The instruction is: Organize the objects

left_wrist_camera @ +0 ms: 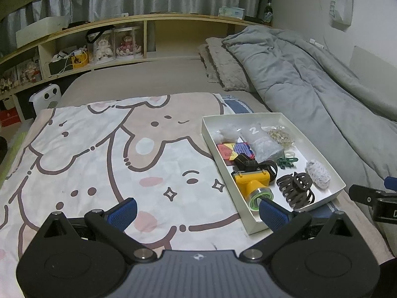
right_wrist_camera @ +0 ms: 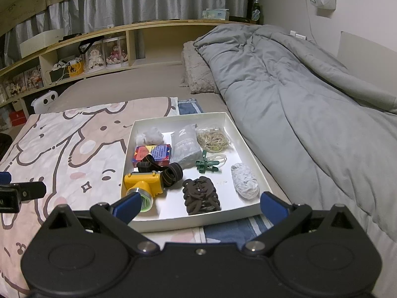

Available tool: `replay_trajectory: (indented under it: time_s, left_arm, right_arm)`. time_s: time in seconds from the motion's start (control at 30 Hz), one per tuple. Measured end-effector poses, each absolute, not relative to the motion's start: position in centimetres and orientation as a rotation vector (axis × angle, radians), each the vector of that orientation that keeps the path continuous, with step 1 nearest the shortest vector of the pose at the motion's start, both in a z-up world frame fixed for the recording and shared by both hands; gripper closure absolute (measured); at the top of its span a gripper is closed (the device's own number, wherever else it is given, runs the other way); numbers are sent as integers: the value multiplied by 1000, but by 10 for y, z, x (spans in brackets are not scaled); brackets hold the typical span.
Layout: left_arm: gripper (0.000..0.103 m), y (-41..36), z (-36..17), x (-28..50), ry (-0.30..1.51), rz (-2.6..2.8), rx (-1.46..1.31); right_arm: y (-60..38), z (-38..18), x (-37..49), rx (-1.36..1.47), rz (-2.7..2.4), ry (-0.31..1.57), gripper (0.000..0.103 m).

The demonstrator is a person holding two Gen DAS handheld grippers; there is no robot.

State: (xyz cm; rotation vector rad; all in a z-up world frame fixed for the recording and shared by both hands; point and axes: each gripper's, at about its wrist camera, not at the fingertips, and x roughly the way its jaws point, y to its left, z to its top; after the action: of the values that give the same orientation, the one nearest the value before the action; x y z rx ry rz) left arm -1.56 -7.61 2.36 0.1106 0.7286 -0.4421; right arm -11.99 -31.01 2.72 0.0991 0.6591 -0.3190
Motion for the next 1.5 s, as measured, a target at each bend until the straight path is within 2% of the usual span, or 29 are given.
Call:
replay_trajectory:
  time_s: [1.5]
  left_arm:
    - [0,-73,28,-15,733,-441,93]
  right_arm:
    - [-308,25,-120,89,-322,665,0]
